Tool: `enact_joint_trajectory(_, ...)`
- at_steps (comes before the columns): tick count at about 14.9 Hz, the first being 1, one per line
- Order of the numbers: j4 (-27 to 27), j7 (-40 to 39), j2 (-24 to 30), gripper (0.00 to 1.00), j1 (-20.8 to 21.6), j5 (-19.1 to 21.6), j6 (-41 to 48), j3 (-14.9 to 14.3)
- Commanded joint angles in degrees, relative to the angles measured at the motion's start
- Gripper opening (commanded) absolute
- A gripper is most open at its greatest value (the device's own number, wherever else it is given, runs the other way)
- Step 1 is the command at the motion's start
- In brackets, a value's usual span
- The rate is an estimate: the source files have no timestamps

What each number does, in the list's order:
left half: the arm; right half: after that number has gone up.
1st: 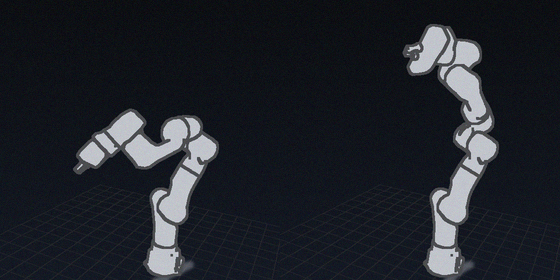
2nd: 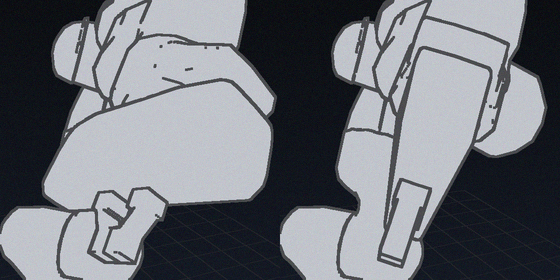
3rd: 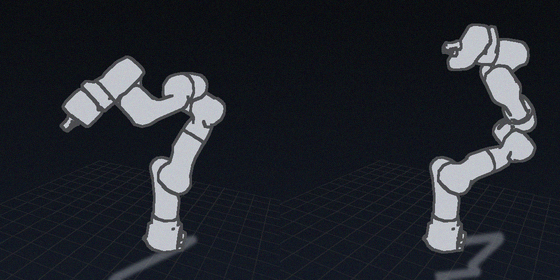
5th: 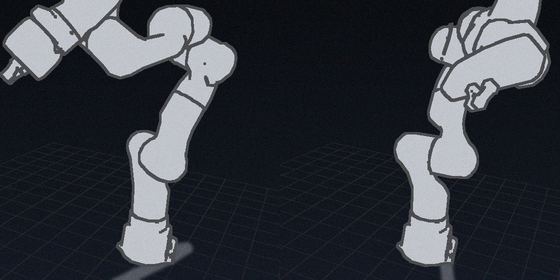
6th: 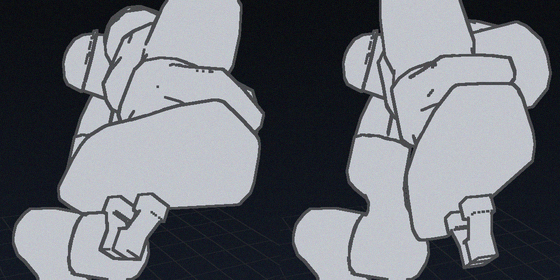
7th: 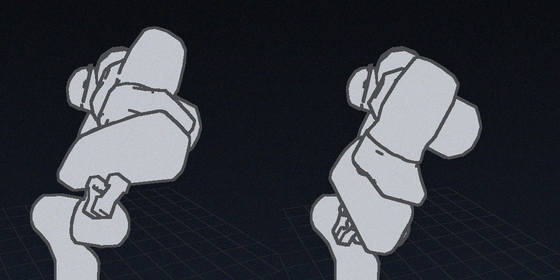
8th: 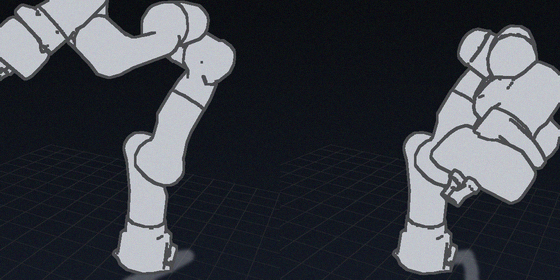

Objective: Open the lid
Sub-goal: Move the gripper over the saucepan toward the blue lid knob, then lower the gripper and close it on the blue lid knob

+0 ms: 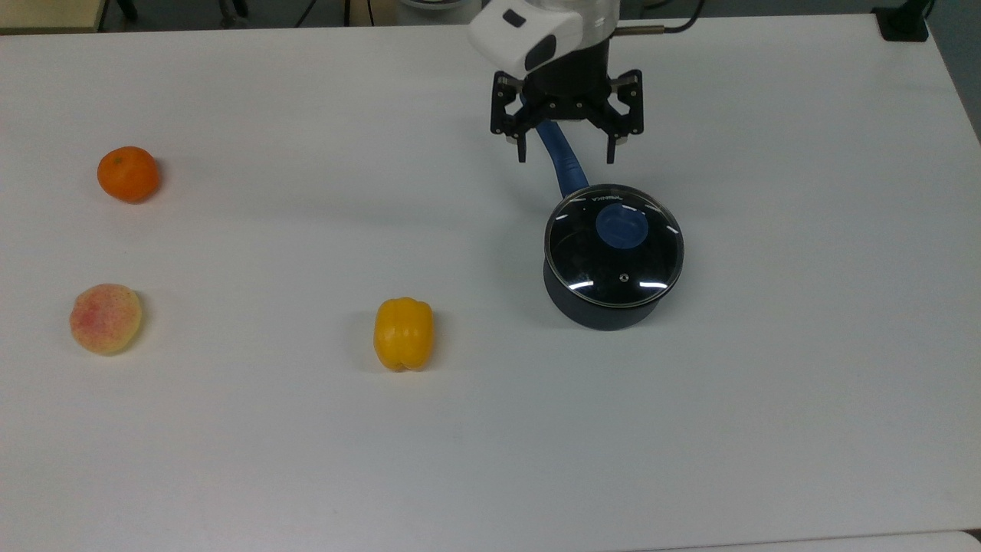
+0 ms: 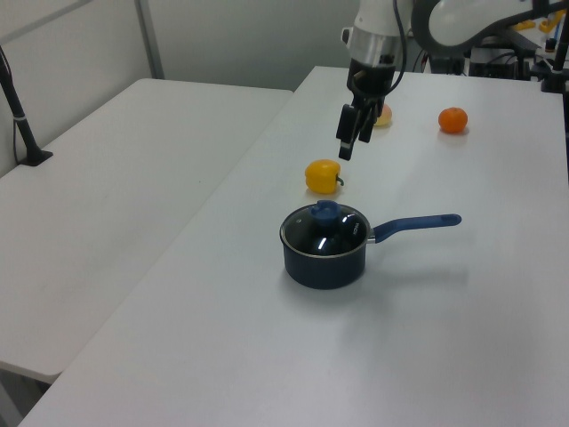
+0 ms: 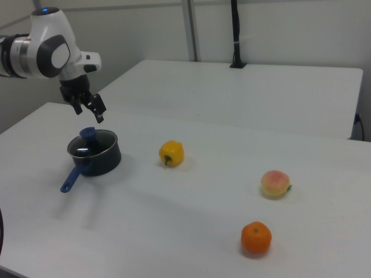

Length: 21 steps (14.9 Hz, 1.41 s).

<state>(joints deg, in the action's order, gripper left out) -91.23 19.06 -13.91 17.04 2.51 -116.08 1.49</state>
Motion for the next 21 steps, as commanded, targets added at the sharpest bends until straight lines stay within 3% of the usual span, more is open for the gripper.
enact_joint_trajectory(1, 1.58, 0.8, -3.39, 1.0, 3.07, -1.01, -4.31, -0.44)
enact_joint_trajectory(5, 1.76, 1.15, -6.99, 1.0, 5.89, -3.56, -8.37, -0.44)
enact_joint_trajectory(9, 5.8, 4.67, -11.13, 1.0, 7.04, -4.61, -9.34, -0.44)
enact_joint_trajectory(14, 5.89, 4.76, -12.37, 1.0, 7.3, -8.82, -9.34, -0.44)
enact_joint_trajectory(21, 5.62, 4.76, -13.24, 1.0, 7.39, -11.29, -9.34, -0.18)
